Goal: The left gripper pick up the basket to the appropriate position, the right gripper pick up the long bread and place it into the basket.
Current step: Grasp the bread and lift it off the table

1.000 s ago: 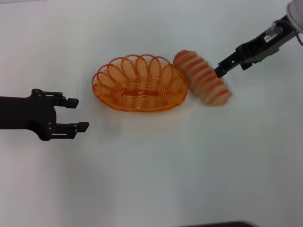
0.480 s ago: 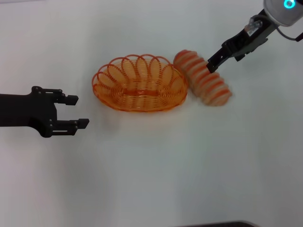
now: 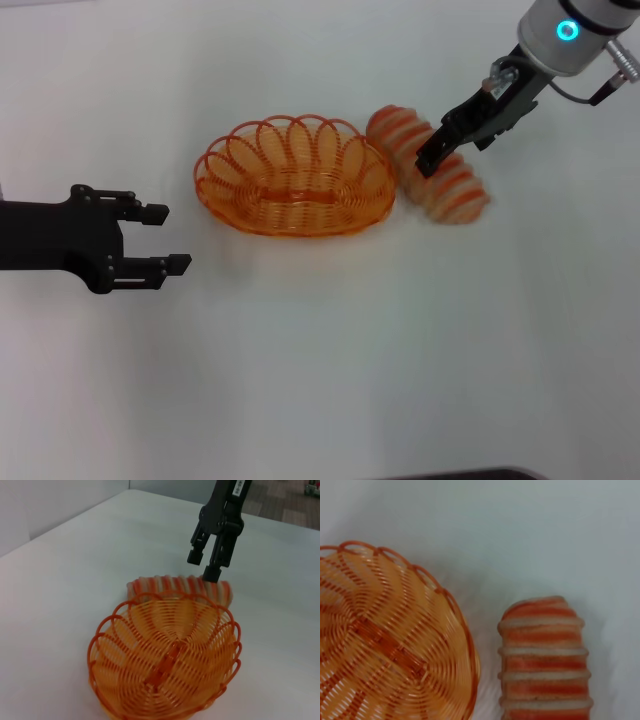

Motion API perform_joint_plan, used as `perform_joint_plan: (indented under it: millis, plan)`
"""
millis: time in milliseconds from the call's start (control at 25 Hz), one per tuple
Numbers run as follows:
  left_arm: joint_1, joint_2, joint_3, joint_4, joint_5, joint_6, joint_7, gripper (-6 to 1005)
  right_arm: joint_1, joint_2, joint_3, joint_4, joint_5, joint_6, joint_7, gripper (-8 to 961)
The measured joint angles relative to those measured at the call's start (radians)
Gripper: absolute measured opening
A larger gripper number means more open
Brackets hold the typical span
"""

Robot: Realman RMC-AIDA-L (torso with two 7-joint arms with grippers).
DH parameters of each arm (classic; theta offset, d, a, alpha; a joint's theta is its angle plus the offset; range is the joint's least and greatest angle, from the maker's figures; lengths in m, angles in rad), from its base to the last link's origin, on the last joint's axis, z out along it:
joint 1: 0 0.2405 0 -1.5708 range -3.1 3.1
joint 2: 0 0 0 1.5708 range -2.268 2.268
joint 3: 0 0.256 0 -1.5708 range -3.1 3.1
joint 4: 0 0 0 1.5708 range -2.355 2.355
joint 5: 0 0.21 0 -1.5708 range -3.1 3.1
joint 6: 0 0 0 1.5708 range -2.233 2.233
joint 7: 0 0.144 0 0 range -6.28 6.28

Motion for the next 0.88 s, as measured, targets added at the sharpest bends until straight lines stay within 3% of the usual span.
perform_joint_plan:
  millis: [880]
  plan:
    - [0.009, -0.004, 0.001, 0.000, 0.001, 0.003, 0.000, 666, 0.026, 0.001, -0.085, 0.108, -0.001, 0.090, 0.042, 925]
